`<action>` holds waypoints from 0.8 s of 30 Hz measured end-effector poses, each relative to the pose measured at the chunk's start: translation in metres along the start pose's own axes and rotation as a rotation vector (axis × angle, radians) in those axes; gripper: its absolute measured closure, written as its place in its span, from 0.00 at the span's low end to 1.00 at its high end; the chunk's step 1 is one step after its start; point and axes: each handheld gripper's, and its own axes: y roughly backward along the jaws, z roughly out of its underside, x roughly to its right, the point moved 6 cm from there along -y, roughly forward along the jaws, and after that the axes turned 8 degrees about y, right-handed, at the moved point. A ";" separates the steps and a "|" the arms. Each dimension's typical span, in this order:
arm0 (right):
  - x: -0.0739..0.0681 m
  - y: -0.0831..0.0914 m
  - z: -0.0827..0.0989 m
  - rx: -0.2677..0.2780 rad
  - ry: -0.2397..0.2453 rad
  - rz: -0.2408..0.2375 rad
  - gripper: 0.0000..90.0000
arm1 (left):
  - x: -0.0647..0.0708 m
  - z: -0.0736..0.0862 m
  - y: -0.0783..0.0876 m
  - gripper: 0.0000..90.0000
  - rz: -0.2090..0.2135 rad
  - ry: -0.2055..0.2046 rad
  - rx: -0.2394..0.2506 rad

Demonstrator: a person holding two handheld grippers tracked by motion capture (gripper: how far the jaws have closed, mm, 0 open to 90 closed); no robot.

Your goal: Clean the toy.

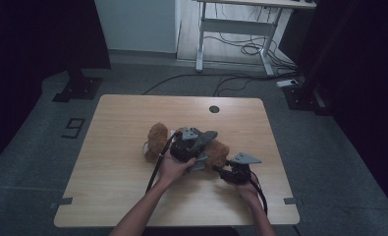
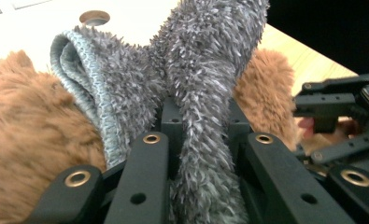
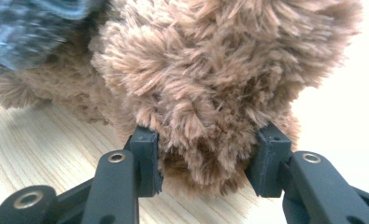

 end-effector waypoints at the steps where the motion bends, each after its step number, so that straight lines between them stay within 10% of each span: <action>1: 0.000 0.000 0.000 0.000 0.000 0.000 0.59 | 0.000 0.001 0.004 0.85 -0.002 -0.003 0.002; 11: 0.000 0.000 0.001 -0.006 -0.005 0.005 0.59 | 0.010 -0.010 0.014 0.85 0.026 -0.011 0.020; 24: 0.000 0.001 0.000 -0.012 -0.004 0.011 0.60 | 0.057 -0.029 -0.052 0.85 0.029 -0.081 -0.062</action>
